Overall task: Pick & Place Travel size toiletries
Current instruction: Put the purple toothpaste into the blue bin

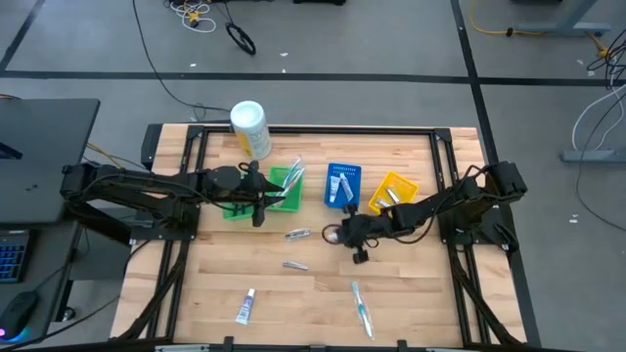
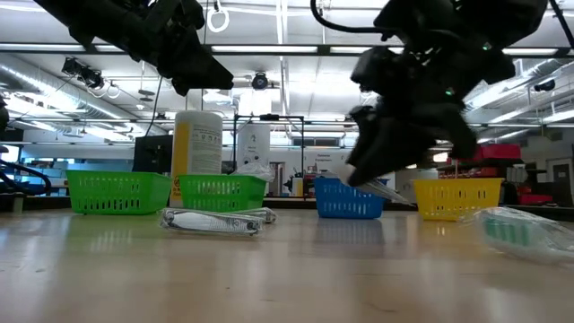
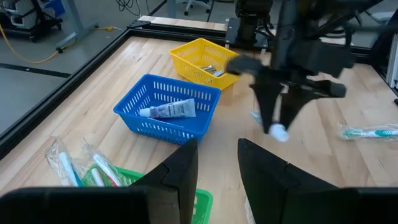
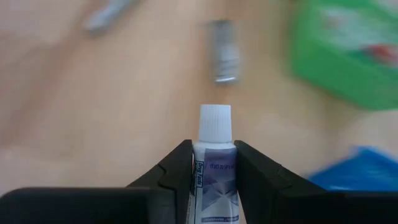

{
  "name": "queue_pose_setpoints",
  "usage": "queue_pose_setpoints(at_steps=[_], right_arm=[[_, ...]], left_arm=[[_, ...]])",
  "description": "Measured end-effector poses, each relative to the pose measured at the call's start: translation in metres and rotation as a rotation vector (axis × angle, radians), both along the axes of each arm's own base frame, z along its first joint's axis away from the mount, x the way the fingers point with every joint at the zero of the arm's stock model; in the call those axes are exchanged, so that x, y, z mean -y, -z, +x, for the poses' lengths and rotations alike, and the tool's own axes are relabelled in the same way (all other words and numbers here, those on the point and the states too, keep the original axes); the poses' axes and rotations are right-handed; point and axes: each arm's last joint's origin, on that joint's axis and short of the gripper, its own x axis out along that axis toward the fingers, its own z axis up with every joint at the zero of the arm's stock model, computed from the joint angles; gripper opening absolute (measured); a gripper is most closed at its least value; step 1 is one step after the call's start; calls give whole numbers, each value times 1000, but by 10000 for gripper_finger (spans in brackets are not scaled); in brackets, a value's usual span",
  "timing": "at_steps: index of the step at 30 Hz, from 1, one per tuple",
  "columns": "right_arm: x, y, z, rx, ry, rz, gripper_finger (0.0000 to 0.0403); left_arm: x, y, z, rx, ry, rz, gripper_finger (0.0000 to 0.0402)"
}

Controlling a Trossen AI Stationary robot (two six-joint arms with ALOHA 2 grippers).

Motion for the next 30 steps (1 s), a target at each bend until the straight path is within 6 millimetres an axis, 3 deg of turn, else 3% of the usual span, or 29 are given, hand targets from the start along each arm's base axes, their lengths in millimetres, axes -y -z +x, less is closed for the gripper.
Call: queue_pose_setpoints(at_steps=[7, 11, 15, 22, 30], right_arm=[[19, -41, 11, 172, 256, -258, 110], [40, -49, 14, 186, 316, -299, 110], [66, -45, 15, 173, 359, -179, 110], [111, -45, 11, 249, 686, 63, 110], [128, -40, 4, 237, 816, 213, 120]], left_arm=[[0, 0, 0, -6, 13, 16, 121], [0, 0, 0, -12, 28, 52, 121], [0, 0, 0, -16, 34, 68, 121], [0, 1, 0, -19, 34, 67, 121], [0, 1, 0, -23, 41, 85, 121]])
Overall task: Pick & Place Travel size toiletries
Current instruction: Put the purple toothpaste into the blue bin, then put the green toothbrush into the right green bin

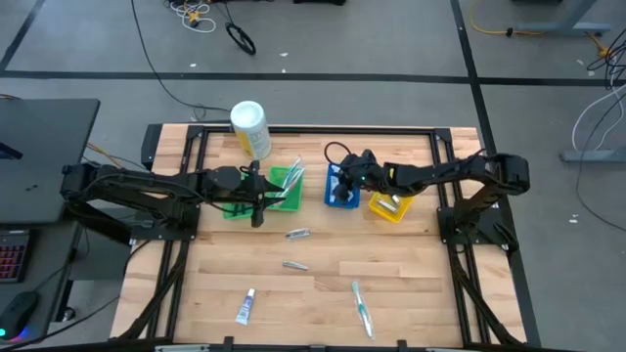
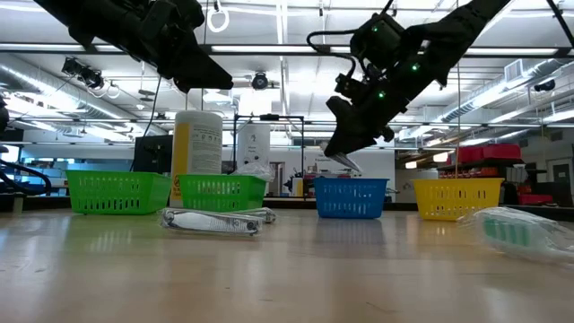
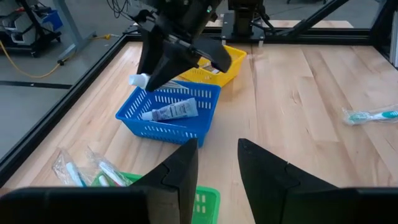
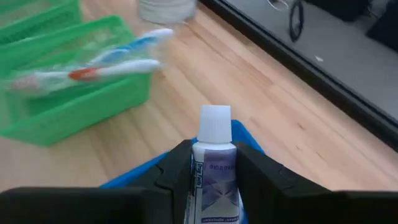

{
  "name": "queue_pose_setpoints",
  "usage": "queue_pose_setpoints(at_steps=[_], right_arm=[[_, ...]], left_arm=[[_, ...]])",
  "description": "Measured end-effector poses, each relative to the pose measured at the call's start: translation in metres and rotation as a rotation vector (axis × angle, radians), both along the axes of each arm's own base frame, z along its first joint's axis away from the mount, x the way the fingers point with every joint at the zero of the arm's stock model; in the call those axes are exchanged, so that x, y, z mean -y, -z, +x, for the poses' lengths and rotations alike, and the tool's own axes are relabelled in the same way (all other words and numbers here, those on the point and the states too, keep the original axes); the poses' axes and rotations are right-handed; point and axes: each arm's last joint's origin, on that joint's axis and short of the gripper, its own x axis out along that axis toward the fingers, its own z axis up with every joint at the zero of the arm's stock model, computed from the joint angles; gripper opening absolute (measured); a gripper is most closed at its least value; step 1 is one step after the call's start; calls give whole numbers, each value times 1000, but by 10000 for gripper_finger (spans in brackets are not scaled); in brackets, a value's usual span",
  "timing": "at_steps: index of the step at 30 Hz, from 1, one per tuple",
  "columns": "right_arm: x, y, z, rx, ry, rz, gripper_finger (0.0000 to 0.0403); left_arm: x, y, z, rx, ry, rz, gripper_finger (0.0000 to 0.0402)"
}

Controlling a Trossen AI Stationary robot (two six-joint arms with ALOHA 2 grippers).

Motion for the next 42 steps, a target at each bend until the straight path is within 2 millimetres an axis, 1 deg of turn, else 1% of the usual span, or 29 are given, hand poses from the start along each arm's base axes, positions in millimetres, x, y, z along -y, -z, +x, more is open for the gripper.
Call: queue_pose_setpoints(at_steps=[7, 11, 14, 16, 19, 23, 28, 31, 36, 39, 42], right_arm=[[-1, 6, -5, -54, 27, 50, 155], [-1, 6, -5, -40, 57, 71, 173], [-1, 5, -4, -26, 53, 67, 178], [-2, 3, -2, -7, 13, 70, 179], [-9, -2, 3, 52, -106, 115, 179], [-27, -2, 7, 68, -247, 180, 179], [-53, -2, 8, 32, -329, 185, 179], [-72, -8, 8, -41, -362, 226, 179], [-113, -24, 4, -206, -388, 408, 179], [-141, -25, -5, -272, -402, 522, 179], [-166, -22, -15, -326, -380, 628, 179]], left_arm=[[0, 0, 0, -1, 0, -1, 121], [0, 0, 0, 0, 0, -1, 121], [0, 0, 0, 0, 0, -1, 121], [0, 0, 0, 0, 0, -1, 121], [0, 0, 0, 0, 0, -2, 121], [0, 0, 0, 0, 0, -2, 121], [0, 0, 0, 3, -5, -15, 121], [0, 0, 0, 5, -9, -27, 121], [0, 0, 0, 10, -18, -48, 121], [0, 0, 0, 12, -18, -50, 121], [0, 0, 0, 13, -18, -50, 121]])
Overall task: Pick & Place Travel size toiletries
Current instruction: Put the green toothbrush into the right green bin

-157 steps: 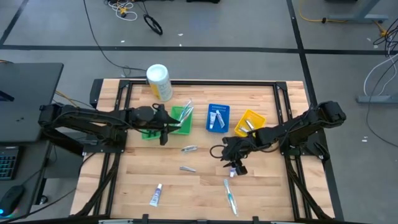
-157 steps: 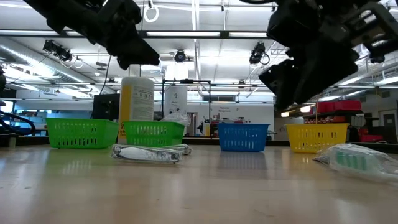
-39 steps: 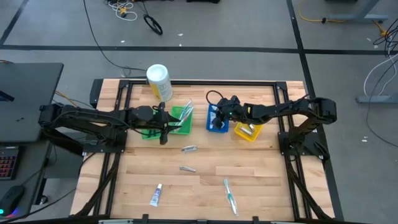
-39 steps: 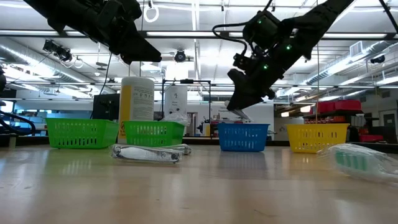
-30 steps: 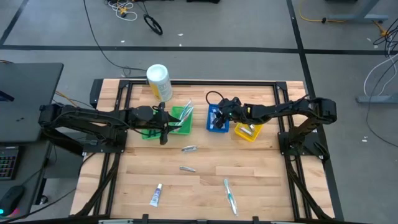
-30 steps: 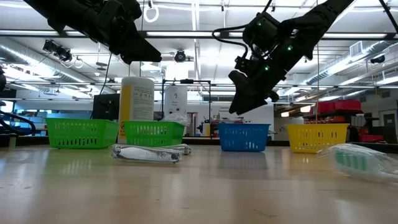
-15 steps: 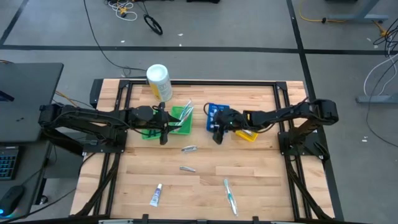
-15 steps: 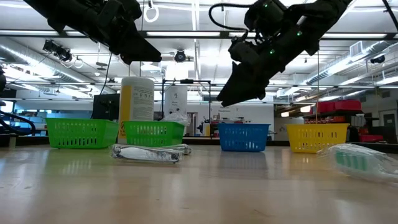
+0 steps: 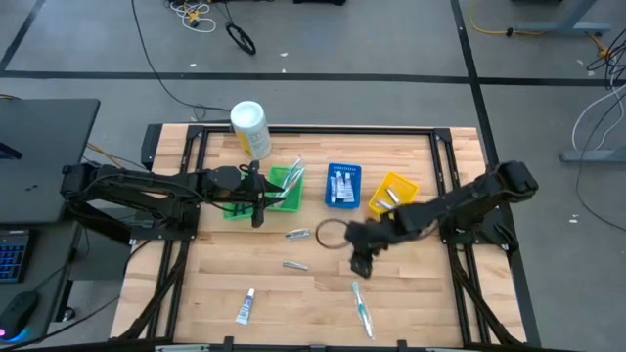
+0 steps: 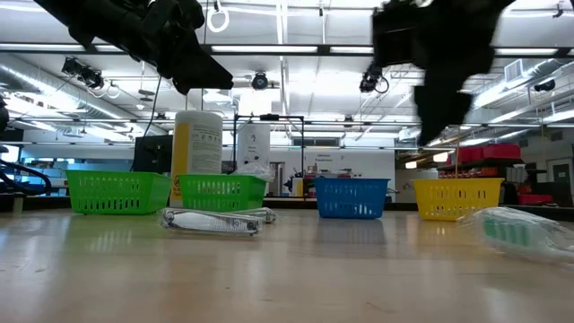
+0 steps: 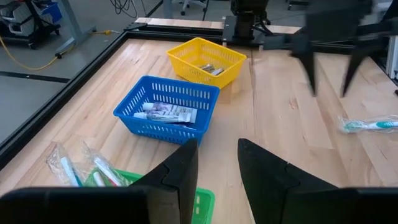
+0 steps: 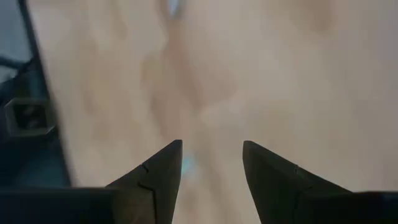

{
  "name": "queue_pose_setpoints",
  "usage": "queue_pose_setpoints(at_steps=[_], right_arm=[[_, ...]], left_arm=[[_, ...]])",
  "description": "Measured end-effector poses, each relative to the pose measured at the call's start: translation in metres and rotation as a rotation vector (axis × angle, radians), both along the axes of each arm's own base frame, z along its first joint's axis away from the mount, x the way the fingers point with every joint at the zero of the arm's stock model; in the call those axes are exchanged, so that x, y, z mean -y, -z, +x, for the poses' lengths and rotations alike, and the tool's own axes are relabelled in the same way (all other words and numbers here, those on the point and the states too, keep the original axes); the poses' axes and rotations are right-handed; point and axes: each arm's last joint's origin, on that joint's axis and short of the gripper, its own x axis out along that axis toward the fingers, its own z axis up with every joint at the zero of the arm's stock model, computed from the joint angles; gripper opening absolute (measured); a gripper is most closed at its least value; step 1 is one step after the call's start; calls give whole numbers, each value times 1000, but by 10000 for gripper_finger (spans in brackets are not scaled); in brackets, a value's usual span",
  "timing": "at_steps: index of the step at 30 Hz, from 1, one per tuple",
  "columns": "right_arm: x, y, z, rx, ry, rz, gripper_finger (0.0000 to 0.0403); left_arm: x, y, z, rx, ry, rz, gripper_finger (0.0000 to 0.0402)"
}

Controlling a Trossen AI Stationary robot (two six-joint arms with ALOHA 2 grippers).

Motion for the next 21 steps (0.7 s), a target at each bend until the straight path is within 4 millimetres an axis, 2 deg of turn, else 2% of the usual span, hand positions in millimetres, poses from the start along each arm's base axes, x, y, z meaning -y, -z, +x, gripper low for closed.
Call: queue_pose_setpoints(at_steps=[6, 10, 15, 21], right_arm=[[-45, 0, -19, -127, 87, 203, 179], [-67, 6, -27, -145, 110, 200, 179], [-82, 36, -16, -144, 101, 161, 179], [-87, 70, 4, -140, 75, 191, 179]], left_arm=[[1, 0, 0, 6, 12, -21, 121], [1, 0, 0, 11, 9, -50, 121], [1, 0, 0, 11, 9, -53, 121], [2, 0, 0, 11, 27, -86, 121]])
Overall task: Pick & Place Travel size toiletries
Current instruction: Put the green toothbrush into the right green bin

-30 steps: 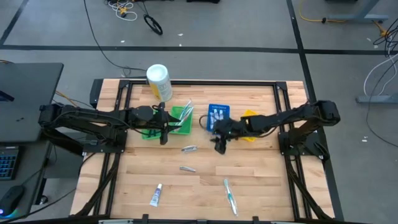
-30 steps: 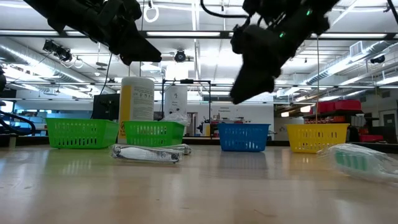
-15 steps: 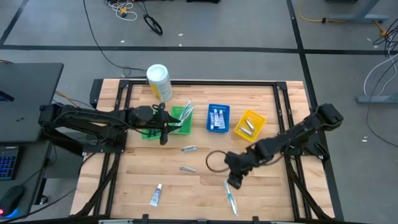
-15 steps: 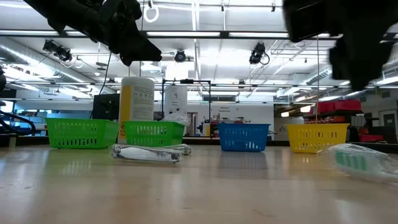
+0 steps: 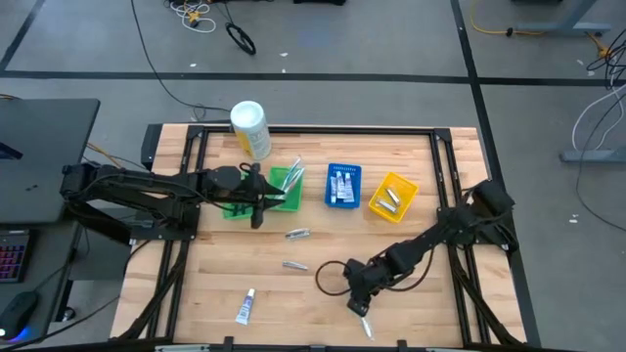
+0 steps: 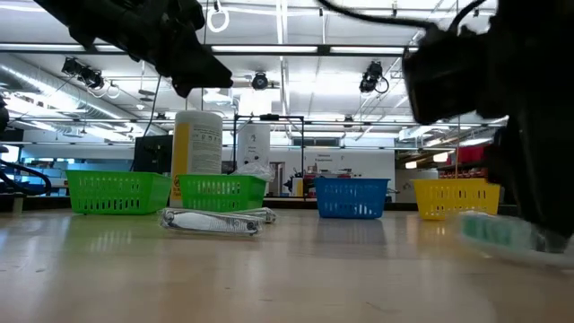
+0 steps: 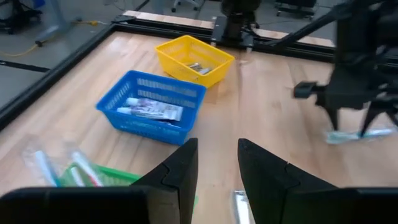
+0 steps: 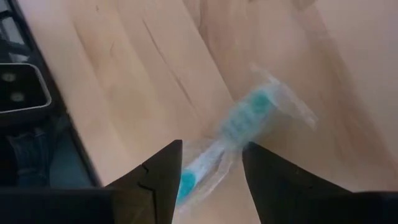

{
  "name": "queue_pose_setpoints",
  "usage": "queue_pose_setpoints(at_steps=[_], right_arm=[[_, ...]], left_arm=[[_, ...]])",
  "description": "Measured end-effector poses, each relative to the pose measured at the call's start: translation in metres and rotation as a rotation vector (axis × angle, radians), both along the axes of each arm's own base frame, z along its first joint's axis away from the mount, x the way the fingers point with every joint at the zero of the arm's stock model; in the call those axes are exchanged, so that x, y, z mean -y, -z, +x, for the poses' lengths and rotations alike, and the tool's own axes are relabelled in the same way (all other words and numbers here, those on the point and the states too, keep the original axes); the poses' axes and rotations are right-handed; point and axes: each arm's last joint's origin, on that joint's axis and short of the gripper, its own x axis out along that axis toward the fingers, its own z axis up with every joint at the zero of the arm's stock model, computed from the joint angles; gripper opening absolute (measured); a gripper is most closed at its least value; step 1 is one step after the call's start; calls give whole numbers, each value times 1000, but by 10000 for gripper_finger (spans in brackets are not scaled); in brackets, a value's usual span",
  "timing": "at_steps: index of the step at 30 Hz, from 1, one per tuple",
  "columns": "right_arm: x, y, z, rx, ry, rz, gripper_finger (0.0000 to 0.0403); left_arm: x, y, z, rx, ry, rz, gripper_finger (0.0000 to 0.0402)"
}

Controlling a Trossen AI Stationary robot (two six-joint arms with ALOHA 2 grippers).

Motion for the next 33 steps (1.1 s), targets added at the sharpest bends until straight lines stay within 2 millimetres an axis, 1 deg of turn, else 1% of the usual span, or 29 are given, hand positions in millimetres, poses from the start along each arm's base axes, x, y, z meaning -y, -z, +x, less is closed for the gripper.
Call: queue_pose_setpoints(at_steps=[4, 8, 11, 18, 20, 22, 24, 27, 30, 33], right_arm=[[-1, 15, 3, -19, -27, -29, 178], [0, 21, 2, -9, -21, -116, 164], [2, 23, 3, 28, -40, -195, 137], [8, 26, 4, 85, -43, -356, 53], [10, 26, 5, 93, -54, -377, 37], [13, 25, 7, 98, -60, -389, 28], [17, 23, 9, 102, -60, -393, 26], [26, 15, 12, 120, -61, -396, 24], [42, 3, 12, 130, -71, -444, 23], [58, -16, 15, 184, -85, -504, 23]], left_arm=[[2, 0, 0, 2, 63, -23, 121], [3, 0, 0, 2, 77, -27, 121], [3, 0, 0, 1, 75, -25, 121], [3, 0, 0, 1, 76, -23, 121], [2, 0, 0, 0, 74, -23, 121], [2, 0, 0, 0, 75, -19, 121], [2, 0, 0, 0, 79, -8, 121], [2, 0, 0, 0, 80, -5, 121], [2, 0, 0, -1, 80, -5, 121], [2, 0, 0, 1, 82, -2, 121]])
